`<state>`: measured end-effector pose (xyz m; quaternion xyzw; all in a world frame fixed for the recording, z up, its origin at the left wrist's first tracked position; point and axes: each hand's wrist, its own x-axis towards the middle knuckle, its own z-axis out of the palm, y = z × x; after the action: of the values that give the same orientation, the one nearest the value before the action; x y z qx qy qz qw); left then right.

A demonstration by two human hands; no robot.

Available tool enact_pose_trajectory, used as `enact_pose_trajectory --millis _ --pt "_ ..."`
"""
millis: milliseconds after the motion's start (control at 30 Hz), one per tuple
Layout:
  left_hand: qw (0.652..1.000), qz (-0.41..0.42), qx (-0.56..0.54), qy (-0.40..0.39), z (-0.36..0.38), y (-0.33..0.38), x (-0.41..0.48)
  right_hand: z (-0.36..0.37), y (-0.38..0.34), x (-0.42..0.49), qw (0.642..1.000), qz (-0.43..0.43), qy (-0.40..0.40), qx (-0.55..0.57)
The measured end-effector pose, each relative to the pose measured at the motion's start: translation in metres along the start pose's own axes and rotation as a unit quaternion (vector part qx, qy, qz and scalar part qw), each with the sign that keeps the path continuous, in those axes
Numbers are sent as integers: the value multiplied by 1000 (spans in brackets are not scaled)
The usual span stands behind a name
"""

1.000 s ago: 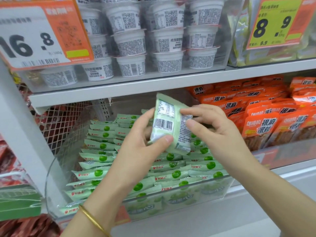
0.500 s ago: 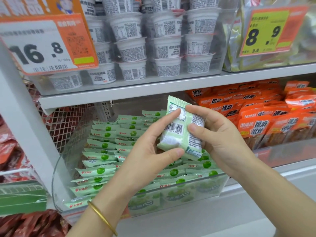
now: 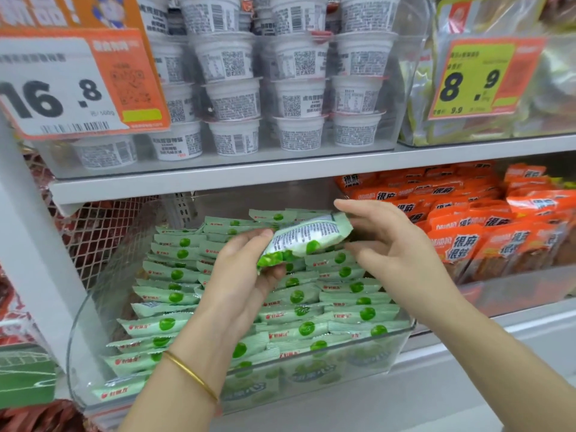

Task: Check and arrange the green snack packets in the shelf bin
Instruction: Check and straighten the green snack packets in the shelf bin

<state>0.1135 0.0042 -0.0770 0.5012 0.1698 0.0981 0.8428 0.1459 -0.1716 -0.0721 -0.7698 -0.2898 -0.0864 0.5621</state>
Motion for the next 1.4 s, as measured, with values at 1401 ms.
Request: enact_pose_trajectory --millis 1401 --pt "687 234 687 -38 -8 -32 28 38 38 36 874 121 -207 -423"
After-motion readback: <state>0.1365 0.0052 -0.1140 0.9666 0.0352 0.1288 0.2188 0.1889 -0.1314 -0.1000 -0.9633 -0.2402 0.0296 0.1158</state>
